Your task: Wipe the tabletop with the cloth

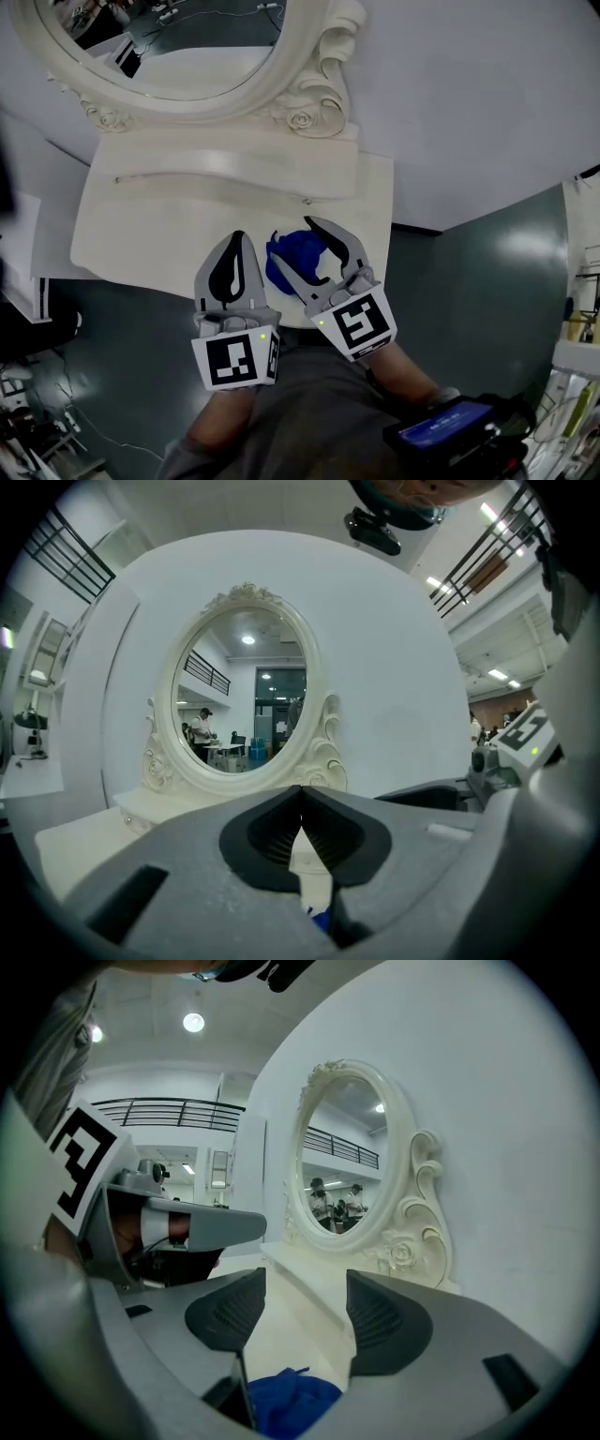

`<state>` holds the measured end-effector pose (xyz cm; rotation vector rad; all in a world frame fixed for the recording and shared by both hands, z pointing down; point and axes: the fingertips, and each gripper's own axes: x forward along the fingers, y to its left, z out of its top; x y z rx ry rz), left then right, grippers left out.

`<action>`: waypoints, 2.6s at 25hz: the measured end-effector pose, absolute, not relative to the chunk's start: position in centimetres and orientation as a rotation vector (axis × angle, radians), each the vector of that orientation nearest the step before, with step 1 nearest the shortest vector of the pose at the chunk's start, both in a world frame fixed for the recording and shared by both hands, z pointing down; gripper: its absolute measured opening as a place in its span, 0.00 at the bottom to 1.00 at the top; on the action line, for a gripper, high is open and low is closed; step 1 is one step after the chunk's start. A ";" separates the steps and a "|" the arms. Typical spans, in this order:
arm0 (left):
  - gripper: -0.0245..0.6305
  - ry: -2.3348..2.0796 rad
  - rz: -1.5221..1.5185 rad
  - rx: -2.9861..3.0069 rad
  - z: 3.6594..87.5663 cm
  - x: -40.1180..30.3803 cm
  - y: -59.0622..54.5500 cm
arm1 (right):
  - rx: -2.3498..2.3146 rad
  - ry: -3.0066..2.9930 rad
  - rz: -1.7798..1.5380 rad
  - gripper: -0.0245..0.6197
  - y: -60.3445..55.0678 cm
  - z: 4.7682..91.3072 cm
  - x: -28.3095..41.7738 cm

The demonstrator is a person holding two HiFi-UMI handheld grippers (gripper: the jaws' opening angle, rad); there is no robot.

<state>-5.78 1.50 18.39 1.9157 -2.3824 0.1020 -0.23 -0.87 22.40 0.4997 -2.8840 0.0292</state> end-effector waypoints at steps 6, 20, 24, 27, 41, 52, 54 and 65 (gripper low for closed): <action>0.06 -2.290 0.129 1.919 22.0 -6.5 -0.7 | 0.377 -2.823 0.129 0.52 -1.2 27.2 -1.0; 0.06 -2.064 0.198 1.830 33.9 -10.1 -3.3 | 0.250 -2.402 0.152 0.60 -0.2 43.7 -1.4; 0.06 -2.037 0.187 1.836 34.4 -10.8 -3.4 | 0.296 -2.379 0.150 0.58 -0.7 43.9 -1.5; 0.06 -2.013 0.166 1.865 33.6 -10.8 -3.6 | 0.371 -2.355 0.164 0.32 -1.5 43.8 -1.2; 0.06 -2.083 0.132 2.011 24.6 -15.9 -4.7 | 0.651 -2.531 0.237 0.23 -5.6 31.3 -6.7; 0.06 -2.189 0.111 2.120 16.9 -23.0 -7.2 | 0.790 -2.667 0.140 0.23 -10.8 21.7 -16.3; 0.06 -2.199 0.112 2.117 16.1 -23.1 -7.2 | 0.782 -2.666 0.139 0.23 -11.1 21.3 -16.7; 0.06 -2.126 0.150 1.932 26.6 -34.4 -7.6 | 0.698 -2.497 0.156 0.23 -13.9 33.5 -29.5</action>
